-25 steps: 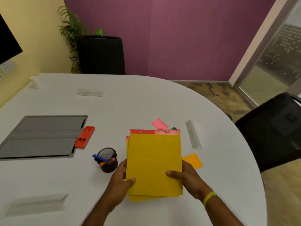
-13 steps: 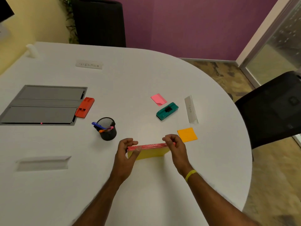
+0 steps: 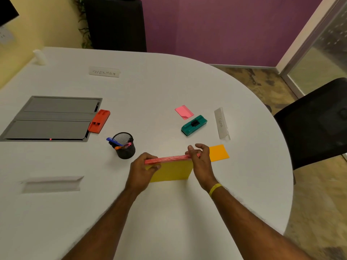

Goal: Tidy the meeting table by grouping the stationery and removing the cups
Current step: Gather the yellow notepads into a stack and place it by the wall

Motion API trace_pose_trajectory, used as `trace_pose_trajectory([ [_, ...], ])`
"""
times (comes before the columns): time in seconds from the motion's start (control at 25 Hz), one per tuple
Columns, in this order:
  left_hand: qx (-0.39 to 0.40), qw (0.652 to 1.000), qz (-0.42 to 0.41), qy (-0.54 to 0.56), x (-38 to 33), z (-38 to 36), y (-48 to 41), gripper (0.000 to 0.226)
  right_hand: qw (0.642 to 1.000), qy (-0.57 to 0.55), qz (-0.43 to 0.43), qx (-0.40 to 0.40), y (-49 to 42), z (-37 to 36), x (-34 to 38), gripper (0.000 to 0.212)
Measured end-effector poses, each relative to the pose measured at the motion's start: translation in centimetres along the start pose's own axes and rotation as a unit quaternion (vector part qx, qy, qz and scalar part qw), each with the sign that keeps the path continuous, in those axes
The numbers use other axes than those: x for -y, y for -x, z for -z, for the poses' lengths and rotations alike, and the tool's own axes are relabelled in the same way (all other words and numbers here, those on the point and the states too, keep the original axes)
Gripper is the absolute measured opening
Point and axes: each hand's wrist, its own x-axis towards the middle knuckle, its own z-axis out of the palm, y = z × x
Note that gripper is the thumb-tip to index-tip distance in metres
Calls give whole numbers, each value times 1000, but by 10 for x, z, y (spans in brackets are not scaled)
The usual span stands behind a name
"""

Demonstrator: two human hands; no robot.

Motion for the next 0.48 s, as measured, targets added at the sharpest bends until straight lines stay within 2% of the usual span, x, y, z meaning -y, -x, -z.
trace_pose_trajectory([
  [0.08,1,999,21,39,-8,8,-5,25,1000,7,-14,27,0,9,8,62],
  [0.2,25,987,87,130,-23,16,-8,24,999,0,-18,43,11,25,1,61],
  [0.28,34,971,129,197,-30,16,-5,32,995,15,-43,86,29,32,-16,59],
  [0.36,30,955,167,242,-36,14,-3,38,990,39,-58,125,45,35,-29,51],
  [0.48,-22,948,191,254,-40,10,13,38,991,26,-55,120,58,38,-31,29],
])
